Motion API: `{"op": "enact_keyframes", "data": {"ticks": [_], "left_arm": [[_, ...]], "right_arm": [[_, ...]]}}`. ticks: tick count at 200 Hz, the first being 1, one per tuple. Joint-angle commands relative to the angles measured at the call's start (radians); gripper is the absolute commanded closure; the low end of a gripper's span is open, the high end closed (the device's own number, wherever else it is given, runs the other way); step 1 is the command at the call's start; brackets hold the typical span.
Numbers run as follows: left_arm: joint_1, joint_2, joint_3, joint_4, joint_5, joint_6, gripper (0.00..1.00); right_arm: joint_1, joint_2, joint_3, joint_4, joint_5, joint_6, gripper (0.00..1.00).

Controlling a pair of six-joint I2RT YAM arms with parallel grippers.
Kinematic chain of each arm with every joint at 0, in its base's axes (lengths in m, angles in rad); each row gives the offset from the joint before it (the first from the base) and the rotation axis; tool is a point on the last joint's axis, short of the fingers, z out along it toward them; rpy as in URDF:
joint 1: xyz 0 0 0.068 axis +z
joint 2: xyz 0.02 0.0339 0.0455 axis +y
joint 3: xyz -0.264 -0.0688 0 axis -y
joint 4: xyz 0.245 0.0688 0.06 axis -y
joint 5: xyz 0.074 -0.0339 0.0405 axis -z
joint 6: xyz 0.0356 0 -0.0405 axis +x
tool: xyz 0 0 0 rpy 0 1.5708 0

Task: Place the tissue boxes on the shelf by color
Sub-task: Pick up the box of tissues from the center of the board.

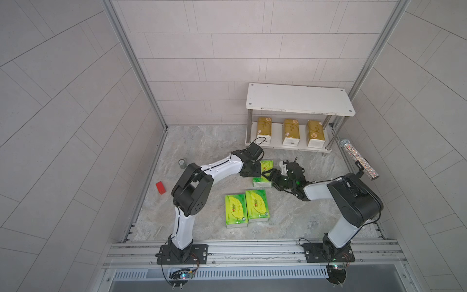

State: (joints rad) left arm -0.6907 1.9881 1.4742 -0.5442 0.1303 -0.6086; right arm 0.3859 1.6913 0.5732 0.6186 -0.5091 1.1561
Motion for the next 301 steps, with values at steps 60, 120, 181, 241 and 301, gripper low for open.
{"op": "enact_keyframes", "data": {"ticks": [60,120,181,241,301], "left_arm": [[0.040,-0.055,0.137,-0.275,-0.122,0.053,0.30],[0.078,-0.178,0.075,-0.317,-0.209,0.090,0.28],[0.155,-0.272,-0.039,-0.309,-0.238,0.081,0.27],[0.178,-0.290,-0.057,-0.312,-0.271,0.087,0.27],[0.180,-0.307,-0.085,-0.306,-0.274,0.081,0.27]], "right_arm": [[0.001,-0.104,0.035,-0.228,0.043,-0.088,0.31],[-0.004,-0.250,0.116,-0.448,0.070,-0.189,0.34],[-0.016,-0.415,0.314,-0.852,0.043,-0.329,0.35],[-0.017,-0.526,0.549,-1.131,0.052,-0.386,0.35],[-0.018,-0.441,0.898,-1.255,0.070,-0.395,0.34]]}}
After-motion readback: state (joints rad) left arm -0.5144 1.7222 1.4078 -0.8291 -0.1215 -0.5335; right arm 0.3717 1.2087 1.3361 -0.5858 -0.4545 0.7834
